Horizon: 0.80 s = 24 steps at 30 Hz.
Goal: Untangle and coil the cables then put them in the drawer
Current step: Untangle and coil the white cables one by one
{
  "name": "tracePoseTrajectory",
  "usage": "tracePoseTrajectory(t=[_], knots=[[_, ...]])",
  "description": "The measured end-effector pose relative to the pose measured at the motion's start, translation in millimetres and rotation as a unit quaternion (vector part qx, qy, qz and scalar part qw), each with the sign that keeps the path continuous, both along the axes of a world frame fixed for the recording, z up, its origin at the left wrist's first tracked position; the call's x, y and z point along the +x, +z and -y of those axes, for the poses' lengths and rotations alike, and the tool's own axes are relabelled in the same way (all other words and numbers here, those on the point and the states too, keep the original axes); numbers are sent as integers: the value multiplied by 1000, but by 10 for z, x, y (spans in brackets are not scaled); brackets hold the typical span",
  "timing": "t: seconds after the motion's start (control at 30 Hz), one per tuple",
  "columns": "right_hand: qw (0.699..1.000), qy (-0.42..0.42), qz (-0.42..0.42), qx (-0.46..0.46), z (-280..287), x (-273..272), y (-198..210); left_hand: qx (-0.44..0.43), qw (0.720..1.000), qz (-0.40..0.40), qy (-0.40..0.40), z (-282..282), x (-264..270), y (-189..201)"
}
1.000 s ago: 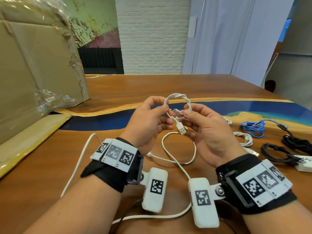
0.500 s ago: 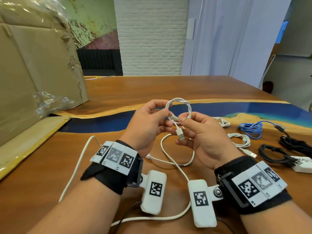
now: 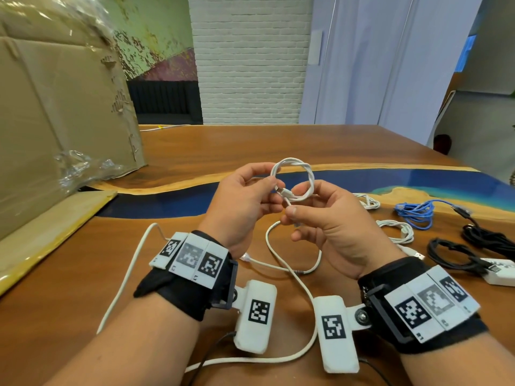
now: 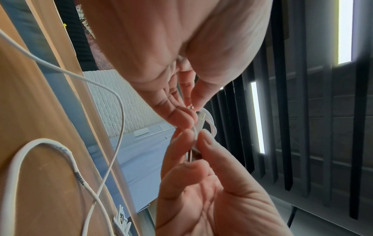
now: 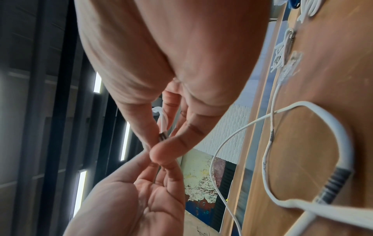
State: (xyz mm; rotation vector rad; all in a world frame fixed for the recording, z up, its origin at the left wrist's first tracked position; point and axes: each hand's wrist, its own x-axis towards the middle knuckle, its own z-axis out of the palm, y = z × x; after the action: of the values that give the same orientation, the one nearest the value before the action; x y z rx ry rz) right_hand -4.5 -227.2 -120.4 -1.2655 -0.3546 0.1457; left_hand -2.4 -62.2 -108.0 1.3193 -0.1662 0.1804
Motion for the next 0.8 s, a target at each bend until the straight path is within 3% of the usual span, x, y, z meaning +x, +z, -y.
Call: tracePoseTrajectory(t=[0.2, 0.7, 0.8], knots=[[999, -40, 2, -4, -10, 26, -31, 64, 998, 18, -6, 4, -6, -46], [991, -125, 2, 36, -84, -10, 21, 79, 997, 16, -13, -16, 127, -163], [990, -141, 2, 7, -69, 24, 43, 87, 996, 11, -10, -23, 153, -189]])
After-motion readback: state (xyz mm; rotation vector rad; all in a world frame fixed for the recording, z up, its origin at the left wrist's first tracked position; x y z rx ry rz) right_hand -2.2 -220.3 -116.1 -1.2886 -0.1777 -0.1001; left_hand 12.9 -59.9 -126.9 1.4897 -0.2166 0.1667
